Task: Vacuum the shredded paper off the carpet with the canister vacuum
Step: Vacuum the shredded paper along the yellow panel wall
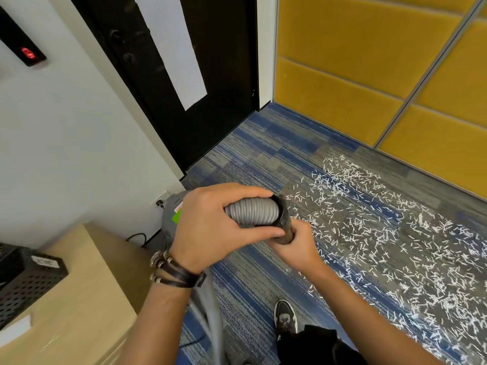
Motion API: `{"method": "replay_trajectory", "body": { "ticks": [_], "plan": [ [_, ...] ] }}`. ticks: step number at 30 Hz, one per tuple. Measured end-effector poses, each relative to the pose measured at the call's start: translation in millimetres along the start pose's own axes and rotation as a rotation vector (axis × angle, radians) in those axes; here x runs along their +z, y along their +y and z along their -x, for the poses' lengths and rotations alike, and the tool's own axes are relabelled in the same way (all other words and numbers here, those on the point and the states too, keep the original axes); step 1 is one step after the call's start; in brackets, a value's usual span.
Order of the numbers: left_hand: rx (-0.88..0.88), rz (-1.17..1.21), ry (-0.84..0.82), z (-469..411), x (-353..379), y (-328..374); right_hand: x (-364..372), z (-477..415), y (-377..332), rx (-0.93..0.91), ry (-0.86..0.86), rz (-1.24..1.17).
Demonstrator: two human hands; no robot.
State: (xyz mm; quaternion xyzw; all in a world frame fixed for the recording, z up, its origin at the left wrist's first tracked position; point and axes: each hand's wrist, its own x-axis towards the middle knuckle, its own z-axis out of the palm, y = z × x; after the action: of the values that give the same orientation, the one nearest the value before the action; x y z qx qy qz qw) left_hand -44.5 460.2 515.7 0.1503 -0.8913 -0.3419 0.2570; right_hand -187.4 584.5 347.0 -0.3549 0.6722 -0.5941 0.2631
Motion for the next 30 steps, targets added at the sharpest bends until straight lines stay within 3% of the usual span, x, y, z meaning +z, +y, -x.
{"method": "replay_trajectory", "body": {
  "ticks": [10, 25, 30],
  "plan": [
    [-0.037, -0.007, -0.032, 21.1, 7.2, -19.8, 16.7, 8.3, 19.3, 0.053, -0.153, 0.018],
    [0.050, -0.111, 0.048, 89.5, -55.5, 22.1, 69.8, 96.2, -38.2, -0.008, 0.030, -0.015],
    [-0.019, -0.141, -0.028, 109.7, -54.7, 22.2, 74.5, 103.8, -35.9, 0.048, -0.066, 0.071]
  ]
}}
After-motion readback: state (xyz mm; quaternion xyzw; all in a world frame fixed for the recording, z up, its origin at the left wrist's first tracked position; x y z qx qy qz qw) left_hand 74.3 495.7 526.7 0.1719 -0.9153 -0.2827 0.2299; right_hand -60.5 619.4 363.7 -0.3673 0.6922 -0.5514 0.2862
